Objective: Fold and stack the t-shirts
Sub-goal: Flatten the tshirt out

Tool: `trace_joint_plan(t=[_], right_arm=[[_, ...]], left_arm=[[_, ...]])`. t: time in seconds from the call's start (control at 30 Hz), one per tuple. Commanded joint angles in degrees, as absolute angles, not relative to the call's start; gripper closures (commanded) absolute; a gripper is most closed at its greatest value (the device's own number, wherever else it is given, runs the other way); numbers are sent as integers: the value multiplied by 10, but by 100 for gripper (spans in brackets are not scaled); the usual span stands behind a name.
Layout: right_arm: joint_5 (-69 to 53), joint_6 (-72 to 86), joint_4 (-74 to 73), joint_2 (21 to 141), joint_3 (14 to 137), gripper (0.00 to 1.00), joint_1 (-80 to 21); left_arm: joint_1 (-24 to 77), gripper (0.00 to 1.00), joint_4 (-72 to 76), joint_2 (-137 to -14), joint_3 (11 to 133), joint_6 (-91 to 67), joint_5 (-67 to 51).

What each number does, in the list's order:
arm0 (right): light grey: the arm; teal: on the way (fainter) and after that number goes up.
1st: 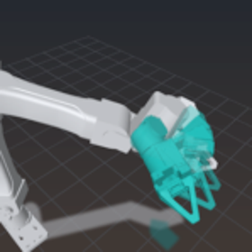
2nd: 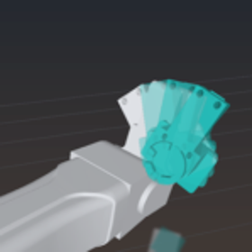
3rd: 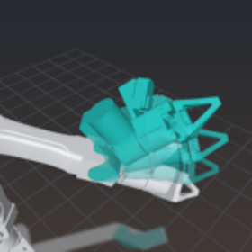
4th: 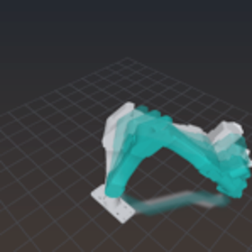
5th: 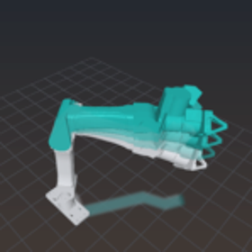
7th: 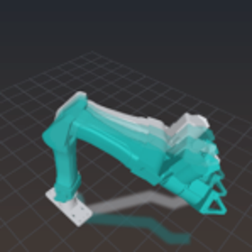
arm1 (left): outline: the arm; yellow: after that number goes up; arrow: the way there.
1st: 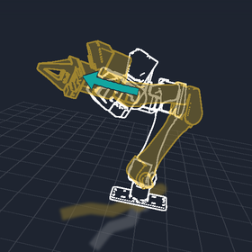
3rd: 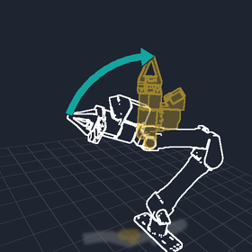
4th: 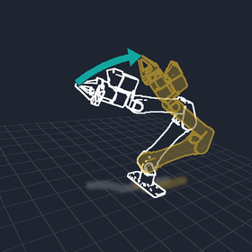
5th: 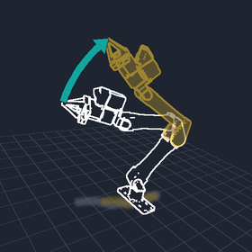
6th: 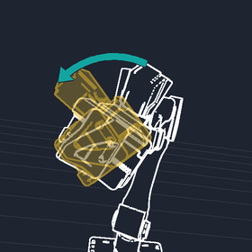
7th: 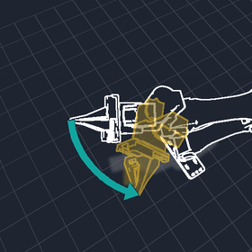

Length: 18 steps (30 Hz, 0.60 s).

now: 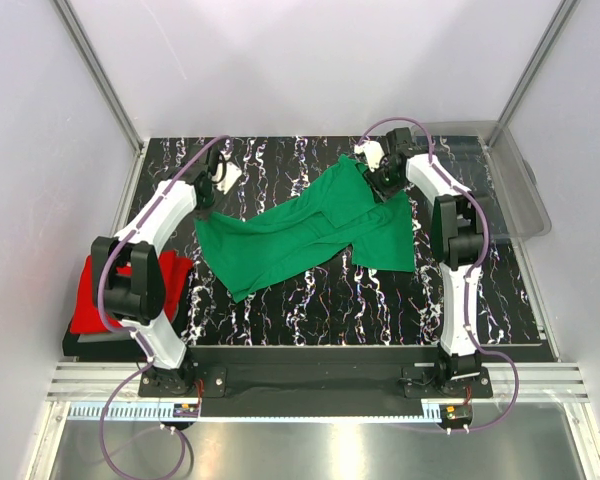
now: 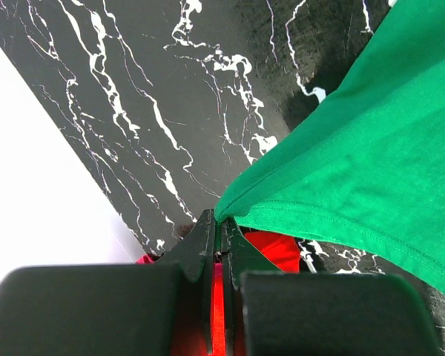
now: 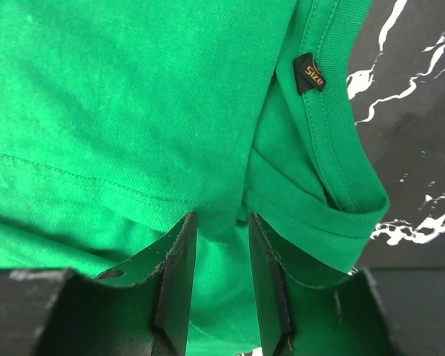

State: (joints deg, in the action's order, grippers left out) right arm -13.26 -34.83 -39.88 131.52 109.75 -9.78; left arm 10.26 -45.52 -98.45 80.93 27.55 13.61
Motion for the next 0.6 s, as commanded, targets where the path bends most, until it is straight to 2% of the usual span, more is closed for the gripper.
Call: trace_joint_plan(t=[0.0,0.23,0.37,0.57], right_arm=[[-151,-331,-419,1332,1135,59,-92],[-161,-327,-440,1354,1160,61,-86],[-170,-327,-451,1357,1165,70,-85],[-178,-325,-454,1348,1156,77,-84]], left_arm=[[106,100,-448,-988,838,279,145],[109,100,-450,-991,841,279,147],[110,100,-450,-994,843,279,148],[110,100,-450,-999,846,278,147]])
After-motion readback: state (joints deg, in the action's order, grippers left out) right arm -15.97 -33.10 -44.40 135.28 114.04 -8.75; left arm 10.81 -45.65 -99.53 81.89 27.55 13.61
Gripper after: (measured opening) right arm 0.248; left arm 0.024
